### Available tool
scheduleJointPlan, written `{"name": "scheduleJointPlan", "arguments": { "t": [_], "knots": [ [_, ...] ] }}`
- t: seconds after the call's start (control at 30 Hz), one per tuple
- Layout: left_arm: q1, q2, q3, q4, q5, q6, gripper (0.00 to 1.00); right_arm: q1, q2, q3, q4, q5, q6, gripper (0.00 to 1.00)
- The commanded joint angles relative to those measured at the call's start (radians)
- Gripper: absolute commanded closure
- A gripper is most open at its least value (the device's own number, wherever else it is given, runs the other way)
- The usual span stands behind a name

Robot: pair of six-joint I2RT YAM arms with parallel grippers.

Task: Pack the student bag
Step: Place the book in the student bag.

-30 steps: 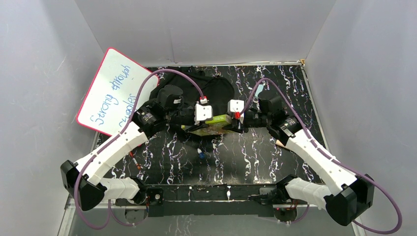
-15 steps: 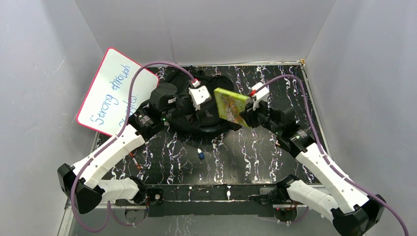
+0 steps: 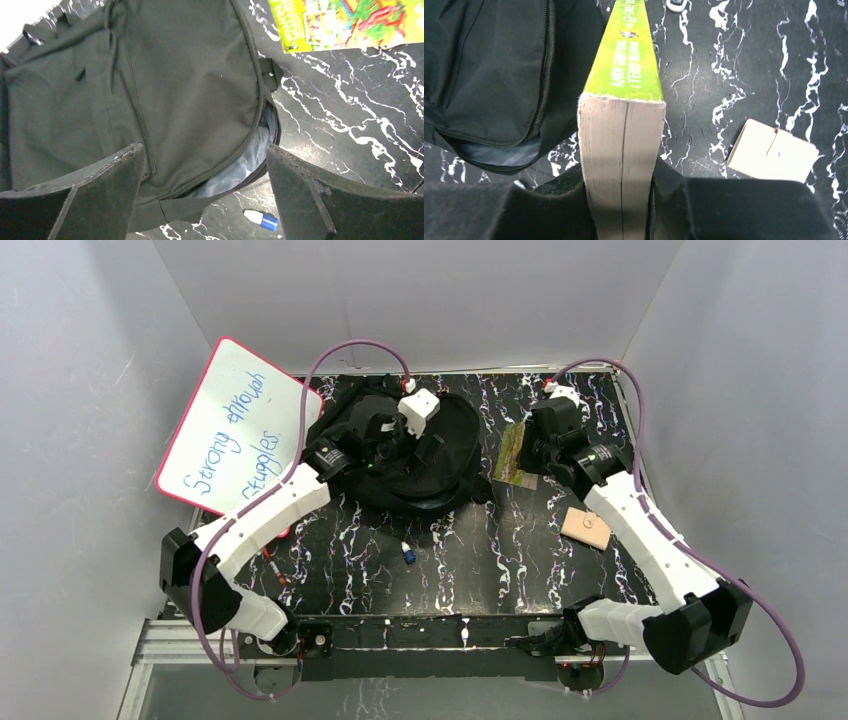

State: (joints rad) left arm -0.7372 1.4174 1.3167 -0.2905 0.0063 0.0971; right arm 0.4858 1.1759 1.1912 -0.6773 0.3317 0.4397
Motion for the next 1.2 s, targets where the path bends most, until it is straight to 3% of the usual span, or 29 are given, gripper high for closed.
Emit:
{"name": "scheduleJointPlan", "arguments": {
  "t": [0.0,0.13,0.27,0.37,0.5,0.7,1.0,1.17],
  "knots": [
    [-0.001,0.029,0.075,-0.069,-0.049,-0.059,0.11,-0.027,0.030,0.157,-0.056,-0.051,0.117,1.00],
    [-0.002,0.091,0.132,-0.100,-0.045,-0.090,0.12,-0.064,0.095,0.177,-0.095,-0.124,0.104,1.00],
    [-0.002,0.177,0.233,-0.144,-0.045,-0.132,0.13,-0.145,0.133,0.198,-0.090,-0.295,0.007,1.00],
    [-0.004,0.240,0.309,-0.167,-0.048,-0.138,0.16,-0.167,0.101,0.137,-0.044,-0.253,-0.005,1.00],
    [-0.058,0.324,0.385,-0.168,-0.187,-0.108,0.15,-0.219,0.062,0.104,-0.066,-0.157,0.023,1.00],
    [-0.184,0.486,0.517,-0.183,-0.393,-0.024,0.12,-0.286,-0.001,0.030,-0.055,-0.197,0.051,1.00],
    [-0.213,0.637,0.606,-0.200,-0.484,-0.010,0.11,-0.312,-0.070,-0.046,-0.036,-0.252,0.074,1.00],
    [-0.228,0.708,0.641,-0.200,-0.603,0.052,0.13,-0.315,-0.093,-0.061,-0.035,-0.256,0.074,1.00]
  ]
}}
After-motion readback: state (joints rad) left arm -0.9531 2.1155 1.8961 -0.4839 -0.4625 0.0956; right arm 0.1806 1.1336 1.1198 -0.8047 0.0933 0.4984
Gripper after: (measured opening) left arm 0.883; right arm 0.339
